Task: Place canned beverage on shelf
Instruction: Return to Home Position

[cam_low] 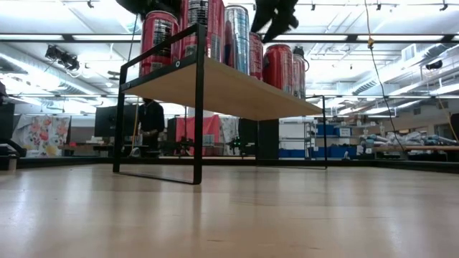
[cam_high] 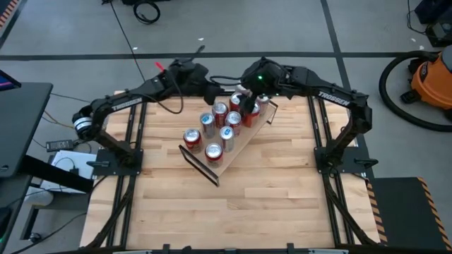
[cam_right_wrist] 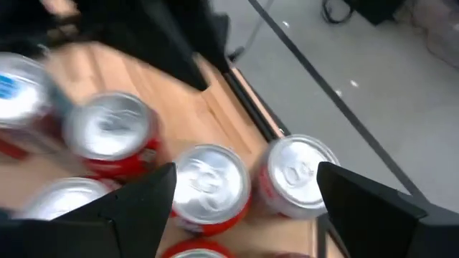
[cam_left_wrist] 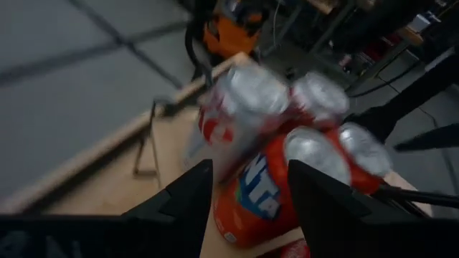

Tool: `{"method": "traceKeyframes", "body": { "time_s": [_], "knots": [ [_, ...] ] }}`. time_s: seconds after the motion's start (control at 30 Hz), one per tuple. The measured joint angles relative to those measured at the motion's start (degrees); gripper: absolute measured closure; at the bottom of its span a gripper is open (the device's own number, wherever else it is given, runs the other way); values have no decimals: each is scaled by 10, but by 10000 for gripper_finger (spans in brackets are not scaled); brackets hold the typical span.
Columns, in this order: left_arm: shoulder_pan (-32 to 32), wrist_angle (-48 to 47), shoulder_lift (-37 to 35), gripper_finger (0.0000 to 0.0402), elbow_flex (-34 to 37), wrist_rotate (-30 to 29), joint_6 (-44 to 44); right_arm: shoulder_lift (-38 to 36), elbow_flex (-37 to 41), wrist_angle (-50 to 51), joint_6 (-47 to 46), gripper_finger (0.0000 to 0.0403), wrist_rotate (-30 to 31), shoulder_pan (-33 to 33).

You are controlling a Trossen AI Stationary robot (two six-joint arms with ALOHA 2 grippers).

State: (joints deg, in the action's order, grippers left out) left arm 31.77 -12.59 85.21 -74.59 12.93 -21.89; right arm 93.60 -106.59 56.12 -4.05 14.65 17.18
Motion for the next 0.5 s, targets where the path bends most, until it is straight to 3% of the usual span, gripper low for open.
{"method": "traceKeyframes", "body": {
  "time_s": [0.2, 0.4, 0.5],
  "knots": [
    [-20, -25, -84, 209, 0, -13, 93, -69, 12, -28, -8, 54, 22, -46],
    [-69, -23, -157, 209, 3, -12, 173, -189, 145, -123, -24, 54, 49, -76],
    [-80, 21, -199, 210, 55, 0, 168, -254, 219, -180, -48, 54, 36, -79]
  ]
}}
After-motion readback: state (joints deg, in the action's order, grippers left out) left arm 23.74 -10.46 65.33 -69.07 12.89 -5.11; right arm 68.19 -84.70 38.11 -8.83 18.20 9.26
